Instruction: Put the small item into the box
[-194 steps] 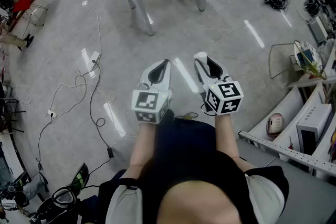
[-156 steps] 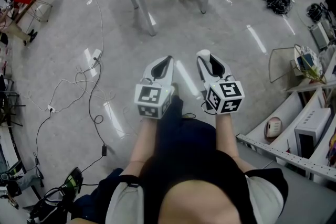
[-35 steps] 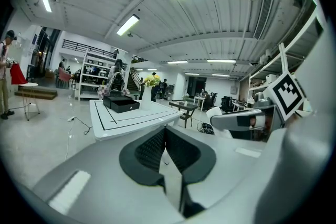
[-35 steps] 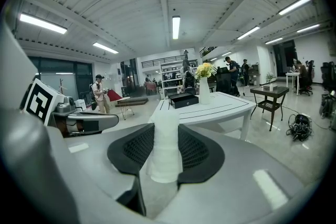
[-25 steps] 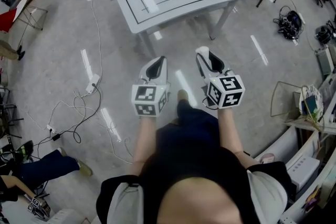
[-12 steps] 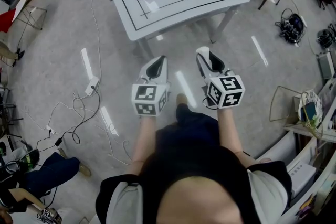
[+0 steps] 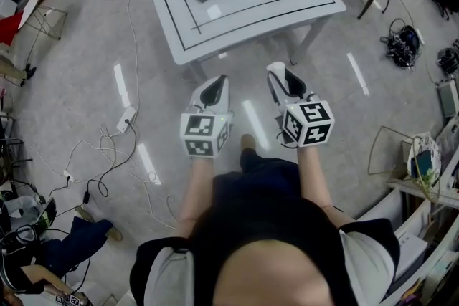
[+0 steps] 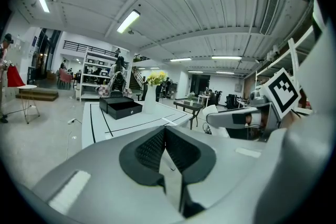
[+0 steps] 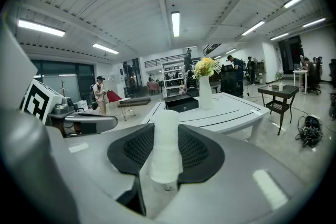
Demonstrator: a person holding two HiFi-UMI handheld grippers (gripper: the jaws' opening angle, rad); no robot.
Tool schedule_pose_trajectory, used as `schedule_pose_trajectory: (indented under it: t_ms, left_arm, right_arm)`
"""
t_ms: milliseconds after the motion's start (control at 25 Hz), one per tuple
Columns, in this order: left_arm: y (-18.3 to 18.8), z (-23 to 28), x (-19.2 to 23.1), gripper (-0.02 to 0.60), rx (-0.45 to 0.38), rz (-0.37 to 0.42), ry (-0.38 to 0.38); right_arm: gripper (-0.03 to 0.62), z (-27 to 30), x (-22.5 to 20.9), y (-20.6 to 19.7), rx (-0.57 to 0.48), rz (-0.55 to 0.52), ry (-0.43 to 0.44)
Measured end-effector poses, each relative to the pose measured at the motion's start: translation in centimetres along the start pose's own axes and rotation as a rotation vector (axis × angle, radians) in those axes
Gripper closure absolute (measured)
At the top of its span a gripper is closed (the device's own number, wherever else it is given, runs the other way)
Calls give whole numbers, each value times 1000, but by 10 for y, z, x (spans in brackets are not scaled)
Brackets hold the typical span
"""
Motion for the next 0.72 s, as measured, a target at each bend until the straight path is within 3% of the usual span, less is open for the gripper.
schedule_pose_trajectory:
  t_ms: [720]
  left_arm:
    - [-1, 40, 11, 574, -14, 1, 69]
  right_arm:
    - [456, 44, -31, 2, 3, 2, 76]
Point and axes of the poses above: the fingertips, and each gripper's own axes: z forward along the fingers, x to its left, y out of its top, the point moved 3 cm from there along -z, backward along the fingers, and after that the axes turned 11 degrees about -x, right-handed, at the moved point
